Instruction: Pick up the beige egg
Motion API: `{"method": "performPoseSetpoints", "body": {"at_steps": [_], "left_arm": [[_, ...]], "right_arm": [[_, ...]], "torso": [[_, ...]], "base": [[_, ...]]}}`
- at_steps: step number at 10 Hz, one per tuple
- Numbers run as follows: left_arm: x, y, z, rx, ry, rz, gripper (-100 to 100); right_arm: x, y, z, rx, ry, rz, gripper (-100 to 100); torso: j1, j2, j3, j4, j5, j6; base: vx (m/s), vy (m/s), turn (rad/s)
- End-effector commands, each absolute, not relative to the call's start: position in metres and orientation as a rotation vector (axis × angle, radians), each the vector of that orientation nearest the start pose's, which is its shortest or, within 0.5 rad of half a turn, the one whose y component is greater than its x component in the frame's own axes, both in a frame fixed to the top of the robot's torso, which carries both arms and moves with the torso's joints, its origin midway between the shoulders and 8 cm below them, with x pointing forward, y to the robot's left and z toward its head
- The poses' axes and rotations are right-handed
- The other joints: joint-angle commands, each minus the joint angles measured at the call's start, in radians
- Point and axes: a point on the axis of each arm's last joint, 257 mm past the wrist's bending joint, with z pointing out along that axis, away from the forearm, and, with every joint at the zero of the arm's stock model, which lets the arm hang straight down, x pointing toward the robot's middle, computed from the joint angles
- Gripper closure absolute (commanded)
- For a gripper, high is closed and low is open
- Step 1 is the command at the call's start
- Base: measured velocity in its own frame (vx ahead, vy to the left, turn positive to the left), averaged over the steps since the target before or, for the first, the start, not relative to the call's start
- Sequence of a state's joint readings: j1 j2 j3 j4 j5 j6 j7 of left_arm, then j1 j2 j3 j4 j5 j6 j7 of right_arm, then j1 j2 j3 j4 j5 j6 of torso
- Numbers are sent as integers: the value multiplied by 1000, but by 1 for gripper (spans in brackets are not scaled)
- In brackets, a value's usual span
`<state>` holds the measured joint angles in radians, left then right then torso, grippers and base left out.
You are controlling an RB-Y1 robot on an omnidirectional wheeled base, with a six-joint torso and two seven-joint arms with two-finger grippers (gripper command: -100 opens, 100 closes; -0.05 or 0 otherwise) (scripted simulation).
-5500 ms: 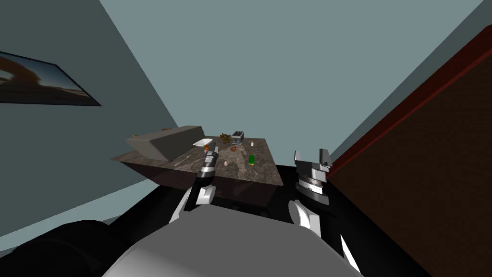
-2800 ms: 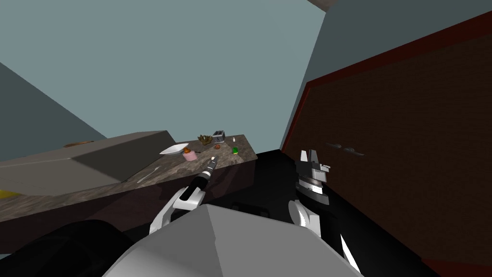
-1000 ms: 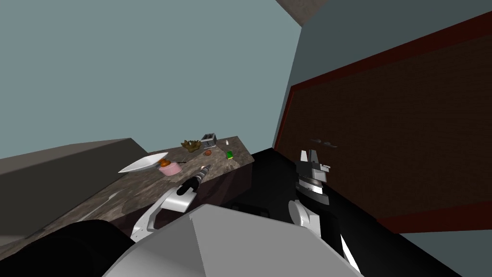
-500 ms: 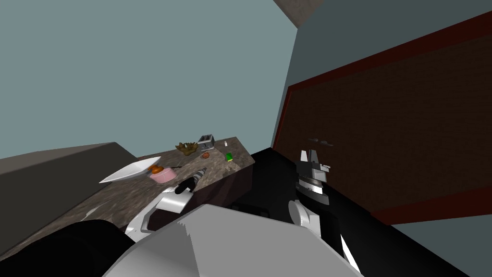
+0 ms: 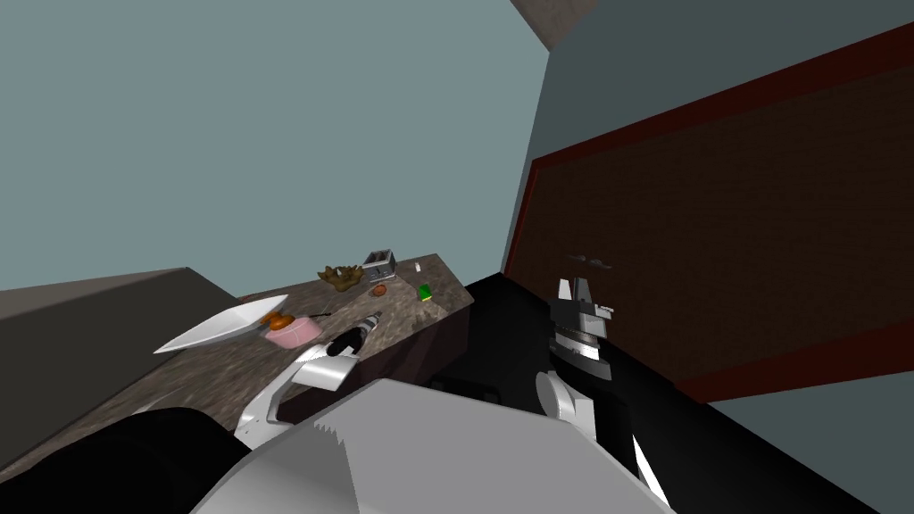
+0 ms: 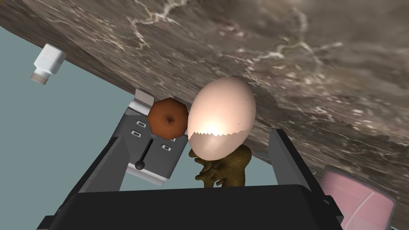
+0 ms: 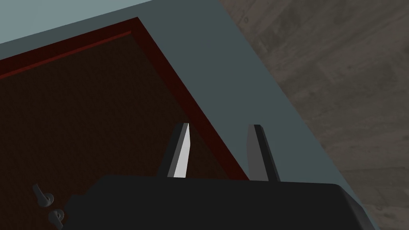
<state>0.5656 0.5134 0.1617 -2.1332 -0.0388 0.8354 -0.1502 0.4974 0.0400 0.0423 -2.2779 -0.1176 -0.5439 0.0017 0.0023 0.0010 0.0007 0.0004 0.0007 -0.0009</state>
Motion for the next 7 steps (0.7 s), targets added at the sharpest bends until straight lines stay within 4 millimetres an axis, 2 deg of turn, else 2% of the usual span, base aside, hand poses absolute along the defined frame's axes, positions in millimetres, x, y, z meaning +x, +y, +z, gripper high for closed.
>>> {"method": "performPoseSetpoints", "body": {"at_steps": [1,3,4,5,7], "left_arm": [[314,502,-305,-1276,1787,-13,-100],[321,512,-309,-1294,1773,-1,-100],[319,509,-309,-1288,1778,-4,-100],[319,509,-309,-1289,1777,-4,100],[318,509,-309,-1290,1777,-2,100]], "right_arm": [[336,-284,32,729,469,1421,0],[336,-284,32,729,469,1421,0],[336,-284,32,729,469,1421,0],[336,-284,32,729,469,1421,0],[336,-284,32,729,469,1421,0]], "torso": [[0,0,0,0,0,0],[0,1,1,0,0,0],[0,1,1,0,0,0],[0,0,0,0,0,0],[-1,-2,-1,0,0,0]], "base": [[-49,3,-82],[-50,5,-103],[-23,7,-21],[-6,2,16],[0,0,0]]}}
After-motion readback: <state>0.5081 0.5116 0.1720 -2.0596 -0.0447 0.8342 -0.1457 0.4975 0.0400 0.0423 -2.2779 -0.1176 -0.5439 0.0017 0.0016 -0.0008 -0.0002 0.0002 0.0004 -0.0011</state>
